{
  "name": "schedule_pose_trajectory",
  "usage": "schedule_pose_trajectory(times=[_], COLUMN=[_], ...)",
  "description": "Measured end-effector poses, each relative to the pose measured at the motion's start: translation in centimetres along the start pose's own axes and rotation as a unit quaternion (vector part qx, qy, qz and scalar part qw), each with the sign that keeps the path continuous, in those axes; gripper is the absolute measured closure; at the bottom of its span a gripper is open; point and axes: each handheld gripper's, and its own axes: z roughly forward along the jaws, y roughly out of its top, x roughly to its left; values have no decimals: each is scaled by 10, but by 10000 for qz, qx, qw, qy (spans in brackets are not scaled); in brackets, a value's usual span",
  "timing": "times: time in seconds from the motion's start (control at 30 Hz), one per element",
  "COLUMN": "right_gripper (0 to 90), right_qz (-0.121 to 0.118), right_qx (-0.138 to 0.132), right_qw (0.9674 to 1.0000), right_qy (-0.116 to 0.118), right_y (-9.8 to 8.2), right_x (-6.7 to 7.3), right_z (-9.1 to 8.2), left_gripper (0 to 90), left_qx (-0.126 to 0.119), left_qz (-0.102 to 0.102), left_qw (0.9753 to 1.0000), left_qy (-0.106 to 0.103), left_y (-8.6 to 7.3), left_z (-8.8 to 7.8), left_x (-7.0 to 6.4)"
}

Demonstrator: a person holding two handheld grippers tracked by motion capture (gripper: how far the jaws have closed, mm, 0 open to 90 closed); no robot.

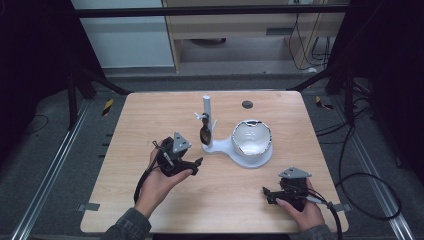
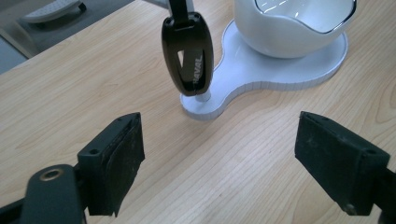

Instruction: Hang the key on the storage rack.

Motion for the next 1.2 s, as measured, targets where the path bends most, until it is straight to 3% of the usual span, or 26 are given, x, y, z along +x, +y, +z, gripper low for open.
schedule_pose_trajectory(times=[0.17,0.3,0.6,0.87,1.03,1.2], right_gripper=[4,4,4,4,4,4], right_qz=[-1,0,0,0,1,2], right_qx=[0,0,0,0,0,0], right_qw=[10000,10000,10000,10000,10000,10000], right_qy=[0,-1,0,0,2,1], right_y=[0,0,0,0,0,0], right_x=[0,0,0,0,0,0], right_z=[0,0,0,0,0,0], left_gripper=[142,147,127,89,73,71], left_qx=[82,158,268,434,568,637], left_qz=[-41,-20,-236,-302,-334,-495], left_qw=[10000,9998,9992,9984,9976,9962], left_qy=[-11,108,182,192,206,313], left_y=[-12,-21,-48,-72,-85,-98], left_z=[-4,-7,-10,-11,-6,-4], left_x=[3,7,18,29,39,53])
